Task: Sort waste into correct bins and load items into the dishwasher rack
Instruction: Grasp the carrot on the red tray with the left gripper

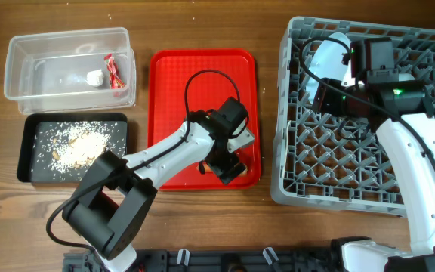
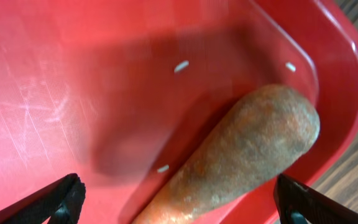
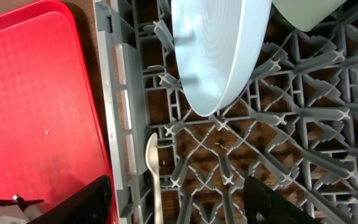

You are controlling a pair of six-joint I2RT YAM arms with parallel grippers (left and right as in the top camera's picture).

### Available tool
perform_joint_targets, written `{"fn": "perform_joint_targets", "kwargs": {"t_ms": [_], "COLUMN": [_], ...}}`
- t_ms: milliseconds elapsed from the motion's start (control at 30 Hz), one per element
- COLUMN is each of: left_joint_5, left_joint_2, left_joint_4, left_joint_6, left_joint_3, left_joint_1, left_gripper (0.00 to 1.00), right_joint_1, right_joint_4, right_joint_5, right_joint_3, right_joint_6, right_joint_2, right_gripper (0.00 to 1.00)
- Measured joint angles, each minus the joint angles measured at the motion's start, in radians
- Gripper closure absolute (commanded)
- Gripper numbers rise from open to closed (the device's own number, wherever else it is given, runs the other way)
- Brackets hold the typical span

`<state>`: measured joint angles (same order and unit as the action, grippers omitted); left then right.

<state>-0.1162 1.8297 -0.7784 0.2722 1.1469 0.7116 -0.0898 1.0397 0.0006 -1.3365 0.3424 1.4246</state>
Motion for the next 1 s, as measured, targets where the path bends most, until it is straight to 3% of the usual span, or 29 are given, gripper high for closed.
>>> {"fn": "perform_joint_targets", "kwargs": {"t_ms": [867,1000], "left_joint_5": [-0.001,0.000], "left_joint_2": [0.031,0.040], "left_joint_4": [0.010,0.013], "left_joint_6": [0.000,0.000], "left_joint_3": [-0.006,-0.003], "left_joint_1": [0.000,0.000], "left_gripper": [0.05,0.13], "right_joint_1": [0.000,0.000], "right_joint_4": [0.008,0.011], "right_joint_5": [0.000,0.000], "right_joint_3": [0.000,0.000], "right_joint_6": [0.000,0.000], "right_joint_2": [0.000,0.000], "right_gripper": [0.31,0.31]}}
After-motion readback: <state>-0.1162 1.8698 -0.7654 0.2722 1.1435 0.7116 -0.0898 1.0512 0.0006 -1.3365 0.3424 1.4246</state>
